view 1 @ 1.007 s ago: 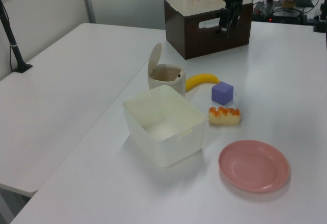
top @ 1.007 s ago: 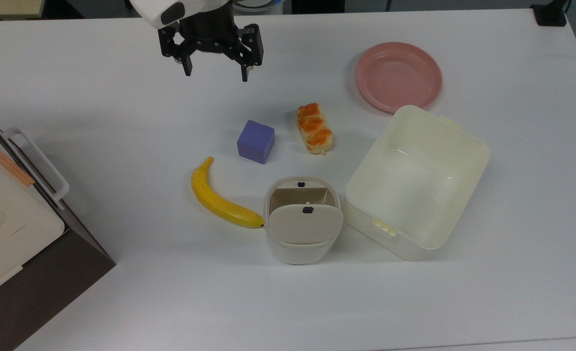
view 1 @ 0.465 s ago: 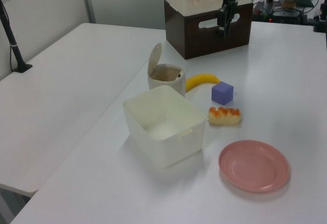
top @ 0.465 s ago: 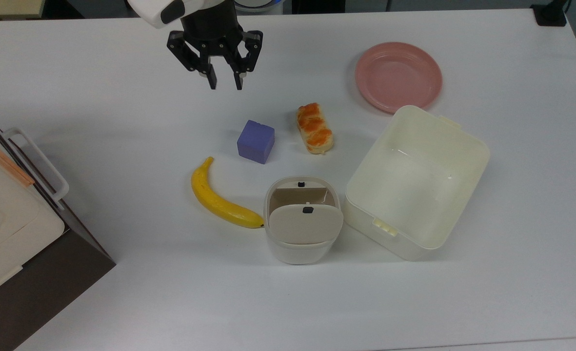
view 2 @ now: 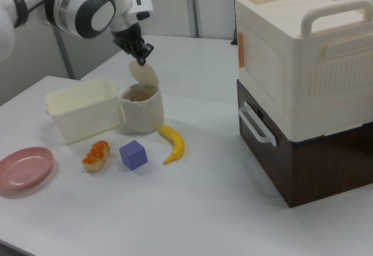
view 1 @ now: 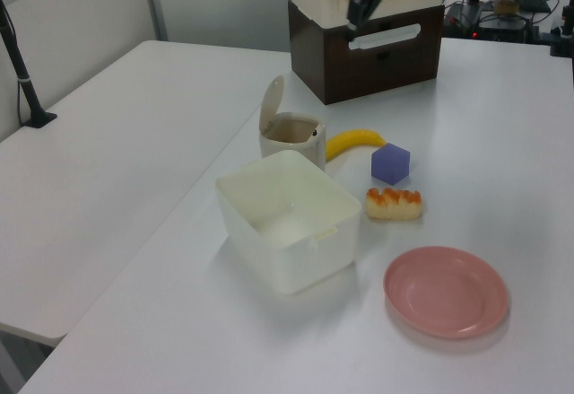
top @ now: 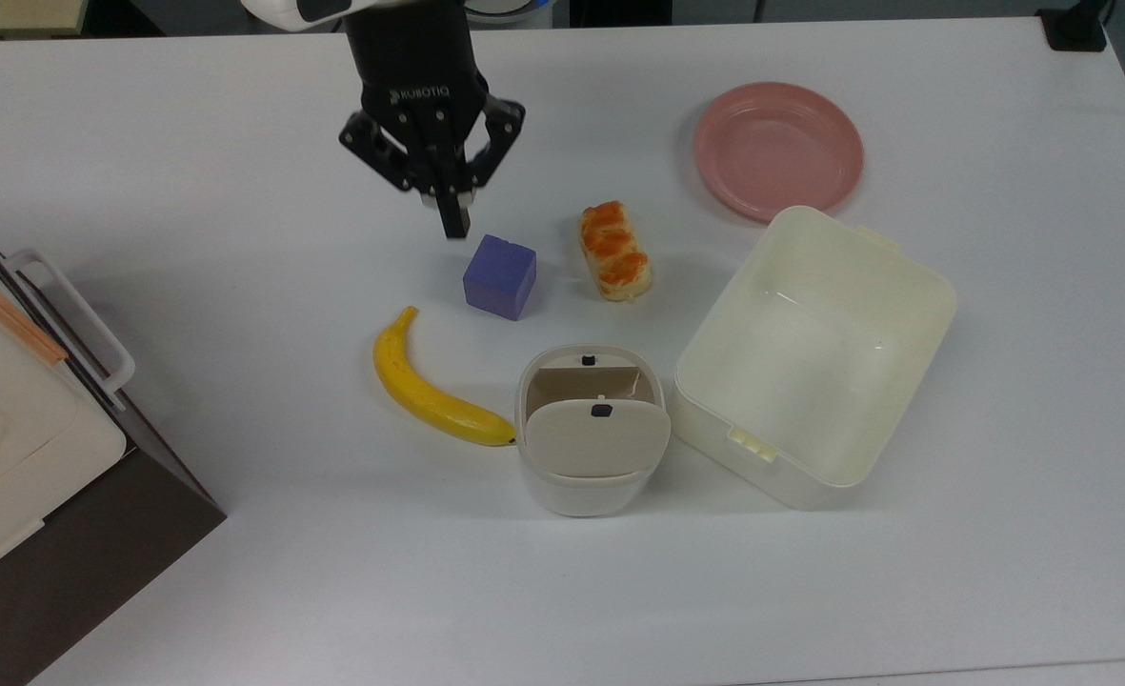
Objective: Close the trash can
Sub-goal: 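Move the gripper down toward the raised lid of the cream trash can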
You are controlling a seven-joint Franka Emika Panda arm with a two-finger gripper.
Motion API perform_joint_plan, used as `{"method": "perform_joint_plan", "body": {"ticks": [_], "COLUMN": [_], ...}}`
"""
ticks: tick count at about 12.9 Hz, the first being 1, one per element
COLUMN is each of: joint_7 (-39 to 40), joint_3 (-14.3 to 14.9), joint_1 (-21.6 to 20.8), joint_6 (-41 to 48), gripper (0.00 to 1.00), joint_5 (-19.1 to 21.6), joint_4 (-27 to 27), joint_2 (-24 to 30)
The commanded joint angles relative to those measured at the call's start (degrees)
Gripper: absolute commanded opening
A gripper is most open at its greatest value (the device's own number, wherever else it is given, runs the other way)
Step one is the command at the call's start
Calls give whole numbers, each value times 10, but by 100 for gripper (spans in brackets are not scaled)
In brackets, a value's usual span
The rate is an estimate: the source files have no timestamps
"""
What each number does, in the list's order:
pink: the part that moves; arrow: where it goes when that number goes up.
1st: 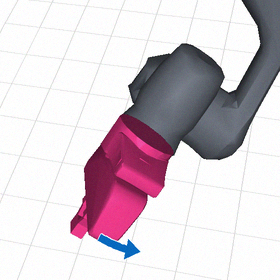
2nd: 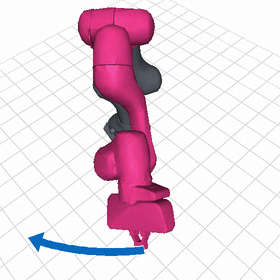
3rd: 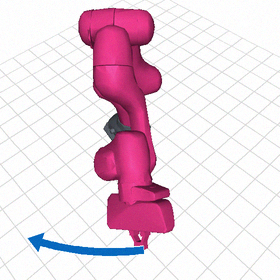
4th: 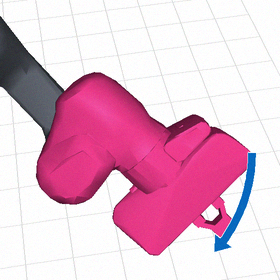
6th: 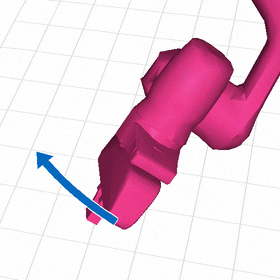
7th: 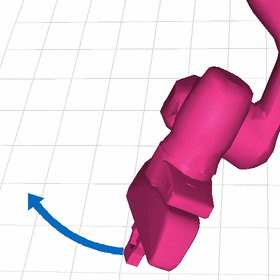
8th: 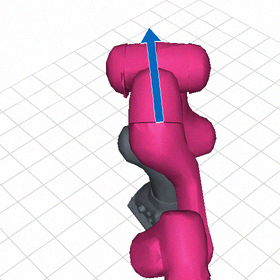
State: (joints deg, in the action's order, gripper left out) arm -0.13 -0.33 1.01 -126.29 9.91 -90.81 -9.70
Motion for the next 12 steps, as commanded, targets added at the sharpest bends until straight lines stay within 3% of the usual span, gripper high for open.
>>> {"method": "perform_joint_plan", "body": {"ticks": [1, 3, 8, 12], "joint_7": [-20, -57, -67, -67], "joint_3": [4, 4, 4, 8], "joint_1": [-22, -36, -71, -81], "joint_6": [-144, -213, -342, -361], "gripper": [0, 0, 0, 0], "joint_5": [9, 5, 5, 5], "joint_4": [17, 17, 18, 76], "joint_2": [-44, -59, -115, -173]}}
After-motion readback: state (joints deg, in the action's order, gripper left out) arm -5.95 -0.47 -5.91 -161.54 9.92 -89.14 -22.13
